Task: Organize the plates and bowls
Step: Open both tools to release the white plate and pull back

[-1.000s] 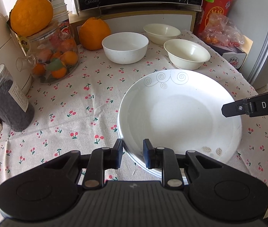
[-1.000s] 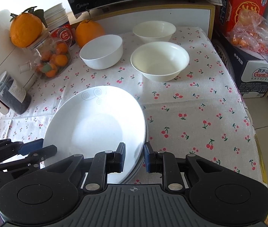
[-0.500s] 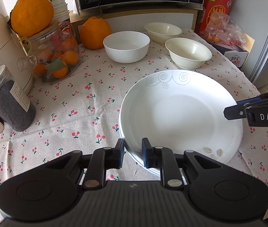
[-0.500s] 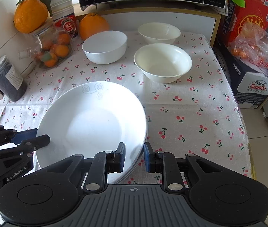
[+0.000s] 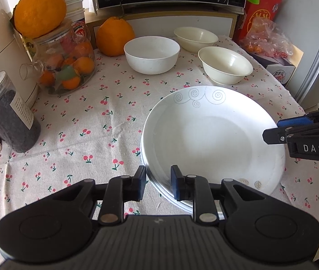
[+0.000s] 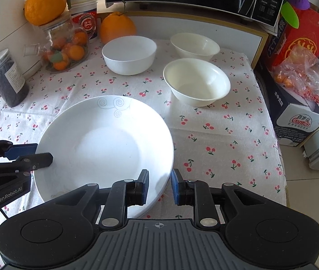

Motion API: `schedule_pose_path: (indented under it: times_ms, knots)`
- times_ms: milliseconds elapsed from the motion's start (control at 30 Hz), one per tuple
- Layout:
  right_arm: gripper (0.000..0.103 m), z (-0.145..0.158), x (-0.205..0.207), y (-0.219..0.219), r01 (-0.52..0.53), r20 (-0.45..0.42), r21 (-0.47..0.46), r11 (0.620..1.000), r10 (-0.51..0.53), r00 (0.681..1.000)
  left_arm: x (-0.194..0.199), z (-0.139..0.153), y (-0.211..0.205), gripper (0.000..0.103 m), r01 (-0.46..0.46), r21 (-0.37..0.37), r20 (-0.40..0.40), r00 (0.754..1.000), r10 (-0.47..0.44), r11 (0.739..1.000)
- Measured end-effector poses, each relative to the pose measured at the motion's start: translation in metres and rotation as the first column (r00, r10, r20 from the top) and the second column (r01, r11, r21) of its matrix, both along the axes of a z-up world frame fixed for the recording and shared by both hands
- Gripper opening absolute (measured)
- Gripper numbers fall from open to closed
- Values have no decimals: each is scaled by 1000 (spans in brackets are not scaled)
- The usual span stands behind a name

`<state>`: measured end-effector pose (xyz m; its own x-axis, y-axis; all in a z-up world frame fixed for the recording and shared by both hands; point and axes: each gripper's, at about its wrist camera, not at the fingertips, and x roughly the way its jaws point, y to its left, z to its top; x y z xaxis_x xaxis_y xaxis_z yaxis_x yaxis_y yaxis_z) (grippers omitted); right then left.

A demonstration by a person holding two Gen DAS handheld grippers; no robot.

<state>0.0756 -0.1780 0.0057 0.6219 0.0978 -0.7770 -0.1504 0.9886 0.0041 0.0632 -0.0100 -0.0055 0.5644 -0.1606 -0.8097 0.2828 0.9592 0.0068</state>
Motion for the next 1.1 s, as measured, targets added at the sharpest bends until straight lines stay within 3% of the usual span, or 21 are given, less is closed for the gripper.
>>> schedule_pose_path:
  times_ms: [67,133,233,400,733,800,867,967,1100]
  knots:
    - [39,0,3,-4,16,-10,34,999,-15,1000,0,0,0,30,-1,-4,-2,1000,1,1000]
    - [42,0,4,-8,28,-16,51,998,-27,999,-1,1,-1,35,3,-8,1,1000,-3,1000]
    - [43,0,6,-12,39,-19,56,998,-38,999,0,3,-1,44,0,-11,8,1000,0,1000]
    - [43,4,7,-21,60,-1,82,995,-60,998,2,6,0,45,-13,-27,9,1000,13,1000]
    - [43,13,16,-37,97,22,183,978,-102,995,4,18,-2,73,-19,-64,28,999,21,998]
    - [61,17,18,-40,108,27,203,973,-116,993,5,20,-4,78,-14,-70,29,999,16,997]
    - [71,21,21,-43,117,37,222,968,-128,991,5,23,-7,88,-14,-60,38,999,16,998]
    - [78,30,25,-47,114,51,254,960,-131,990,8,29,-10,99,-28,-29,65,997,29,999]
    - [87,39,37,-50,115,45,301,947,-134,990,18,36,-11,103,-59,-14,66,996,60,998]
